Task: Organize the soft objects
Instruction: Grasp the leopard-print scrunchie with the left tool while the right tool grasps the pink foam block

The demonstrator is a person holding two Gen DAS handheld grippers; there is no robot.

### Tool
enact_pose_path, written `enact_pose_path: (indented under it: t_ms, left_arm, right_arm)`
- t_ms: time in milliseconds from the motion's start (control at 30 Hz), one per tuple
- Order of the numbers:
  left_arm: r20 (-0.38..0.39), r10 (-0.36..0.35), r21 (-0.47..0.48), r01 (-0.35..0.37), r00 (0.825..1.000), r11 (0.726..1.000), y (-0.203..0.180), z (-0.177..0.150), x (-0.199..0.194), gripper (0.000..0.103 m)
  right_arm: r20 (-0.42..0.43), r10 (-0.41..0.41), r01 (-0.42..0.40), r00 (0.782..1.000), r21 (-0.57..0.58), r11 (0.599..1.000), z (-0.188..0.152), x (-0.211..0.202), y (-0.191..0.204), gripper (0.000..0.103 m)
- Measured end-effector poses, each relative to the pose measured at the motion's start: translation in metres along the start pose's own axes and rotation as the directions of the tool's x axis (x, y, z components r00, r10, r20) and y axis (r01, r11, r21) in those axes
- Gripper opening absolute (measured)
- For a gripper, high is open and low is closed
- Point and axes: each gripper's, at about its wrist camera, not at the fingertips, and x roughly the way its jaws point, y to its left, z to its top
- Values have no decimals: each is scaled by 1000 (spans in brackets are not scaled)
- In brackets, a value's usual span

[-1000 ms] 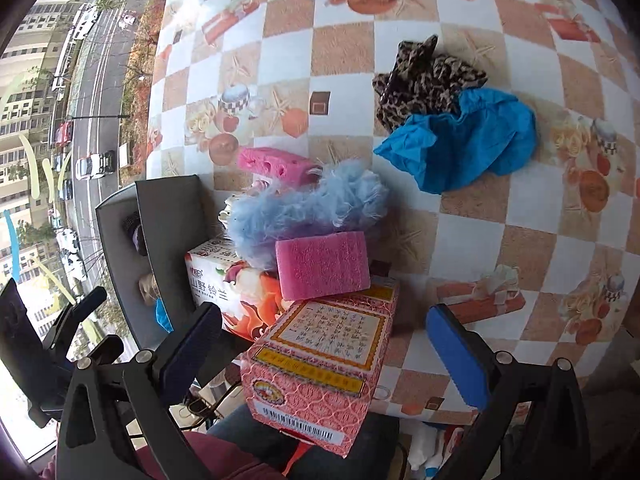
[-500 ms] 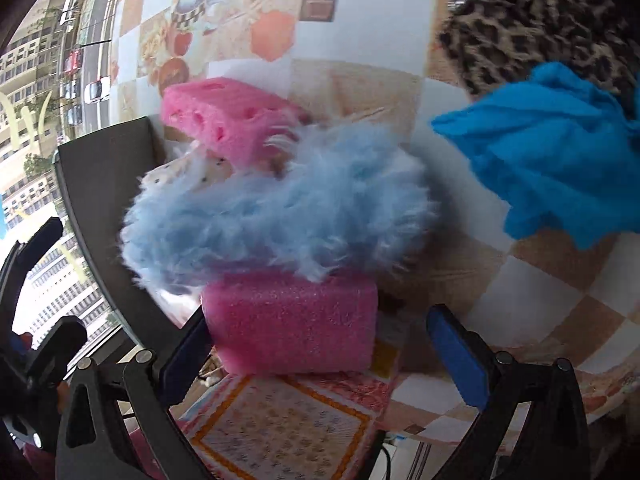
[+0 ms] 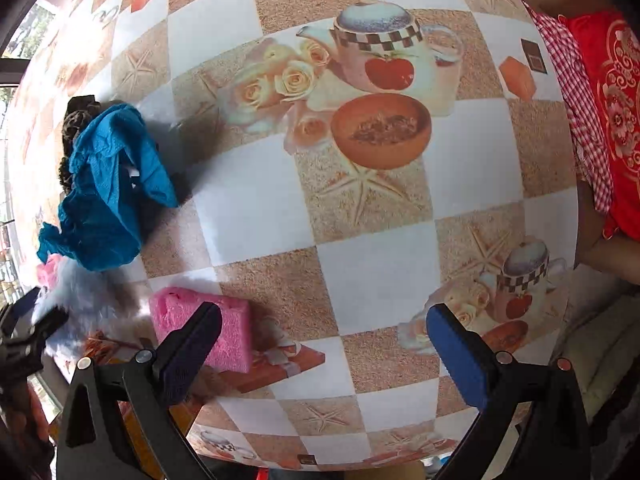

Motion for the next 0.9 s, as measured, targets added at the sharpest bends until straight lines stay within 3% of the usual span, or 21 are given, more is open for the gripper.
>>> enact_pose_path:
  t_ms: [100, 200, 333, 500, 567, 700, 833, 900]
  left_arm:
    - [47, -6, -31, 7, 999, 1000, 15, 15, -22, 103]
    - [95, 6, 2, -6, 995, 1000, 10, 18, -46, 103]
    - [122, -23, 111, 10, 992, 994, -21, 16, -64, 103]
    - [123, -24, 223, -4, 992, 975, -66, 28, -61, 103]
    - [120, -34, 208, 8, 992, 978, -69, 40, -55, 103]
    - [80, -81, 119, 71, 994, 990, -63, 69, -35, 103]
    - [62, -114, 96, 107, 992, 990, -67, 90, -16, 103]
    - [54, -104, 93, 99, 993, 991, -71, 95, -6, 103]
  right_arm:
    - [2, 103, -104, 995, 6, 995, -23, 1, 4, 103]
    - [18, 136, -136, 991, 24, 990, -36, 14, 21, 103]
    - [41, 104, -105, 994, 12, 994, -36, 29, 50, 103]
    - [102, -59, 64, 993, -45, 997, -51, 44, 67, 103]
    - [128, -78, 83, 989, -33, 996, -60, 43, 62, 103]
    - [121, -119, 116, 986, 32, 993, -68, 45, 12, 100]
    - [143, -9, 0, 990, 64, 998, -76, 37, -18, 100]
    - [156, 5, -16, 988, 69, 997, -73, 33, -22, 100]
